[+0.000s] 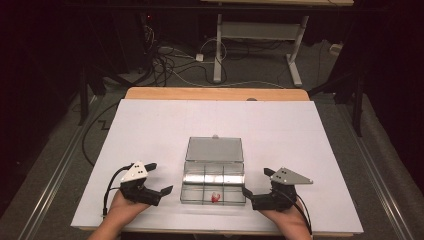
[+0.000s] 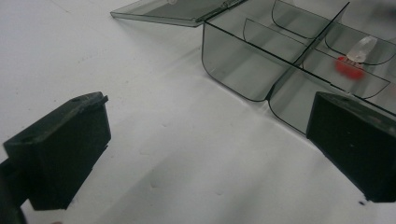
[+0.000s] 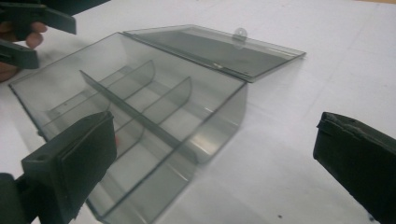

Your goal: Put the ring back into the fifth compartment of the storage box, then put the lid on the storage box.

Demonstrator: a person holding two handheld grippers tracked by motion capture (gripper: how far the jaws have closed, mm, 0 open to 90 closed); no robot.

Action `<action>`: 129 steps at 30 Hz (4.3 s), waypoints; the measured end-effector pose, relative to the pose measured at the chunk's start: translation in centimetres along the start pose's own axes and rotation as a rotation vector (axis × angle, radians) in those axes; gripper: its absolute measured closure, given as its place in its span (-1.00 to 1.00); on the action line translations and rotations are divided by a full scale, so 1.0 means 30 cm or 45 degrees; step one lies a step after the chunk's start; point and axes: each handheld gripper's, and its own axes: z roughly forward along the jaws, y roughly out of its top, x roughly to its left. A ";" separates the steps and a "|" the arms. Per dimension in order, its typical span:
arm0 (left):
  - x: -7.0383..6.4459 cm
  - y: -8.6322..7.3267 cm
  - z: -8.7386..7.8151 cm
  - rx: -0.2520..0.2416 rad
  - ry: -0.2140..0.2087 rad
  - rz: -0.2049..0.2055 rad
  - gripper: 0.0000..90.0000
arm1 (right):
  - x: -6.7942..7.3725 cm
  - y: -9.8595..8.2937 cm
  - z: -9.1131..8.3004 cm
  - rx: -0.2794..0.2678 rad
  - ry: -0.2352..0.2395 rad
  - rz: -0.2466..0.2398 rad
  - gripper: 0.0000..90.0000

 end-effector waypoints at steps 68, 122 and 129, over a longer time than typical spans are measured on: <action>0.082 0.184 0.383 0.001 0.082 -0.247 -1.00 | -0.163 0.159 0.241 0.021 -0.107 0.121 -0.96; 0.075 0.151 0.402 0.045 0.128 -0.223 -1.00 | -0.185 0.148 0.361 0.227 0.140 0.441 -0.37; 0.070 0.152 0.387 0.022 0.083 -0.221 -0.95 | -0.171 0.156 0.346 0.173 0.086 0.377 -0.22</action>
